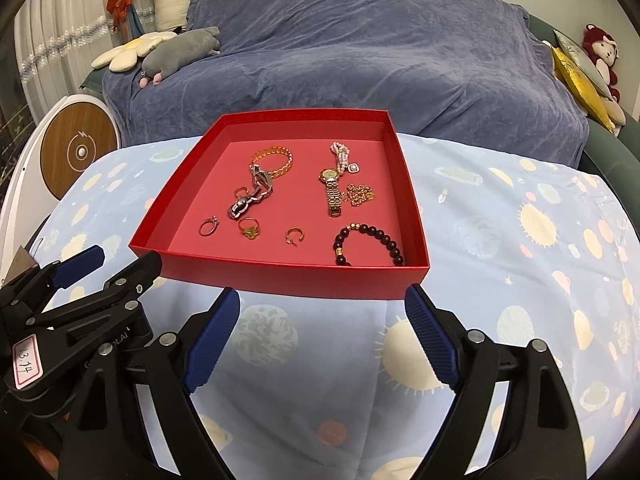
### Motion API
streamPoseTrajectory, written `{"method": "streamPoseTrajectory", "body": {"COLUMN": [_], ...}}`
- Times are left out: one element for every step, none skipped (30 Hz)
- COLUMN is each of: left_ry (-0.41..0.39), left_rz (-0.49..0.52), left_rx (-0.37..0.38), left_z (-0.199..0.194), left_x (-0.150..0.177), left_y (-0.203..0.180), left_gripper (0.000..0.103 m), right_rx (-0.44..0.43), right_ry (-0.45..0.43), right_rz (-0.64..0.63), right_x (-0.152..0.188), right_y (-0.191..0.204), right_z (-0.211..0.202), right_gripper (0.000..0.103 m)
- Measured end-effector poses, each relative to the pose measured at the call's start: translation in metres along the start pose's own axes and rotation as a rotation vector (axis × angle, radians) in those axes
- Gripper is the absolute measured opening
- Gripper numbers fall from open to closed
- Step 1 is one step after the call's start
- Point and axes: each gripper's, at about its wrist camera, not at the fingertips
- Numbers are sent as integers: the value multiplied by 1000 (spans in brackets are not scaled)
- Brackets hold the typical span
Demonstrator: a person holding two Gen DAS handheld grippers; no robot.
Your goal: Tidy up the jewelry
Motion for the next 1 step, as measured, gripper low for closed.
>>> {"method": "streamPoseTrajectory", "body": {"left_ry": [3], "left_rz": [0], "left_rx": [0], "left_z": [1], "left_x": [0], "left_y": [0], "left_gripper": [67], "right_rx": [4], "right_ry": [0], "right_rz": [-3], "right_x": [0], "right_y": [1], "right_z": [0], "right_gripper": [83]}}
Point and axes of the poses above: each gripper's, at about its wrist camera, not at the fingertips, and z roughly the way its jaws point, y to its left, x to its underside
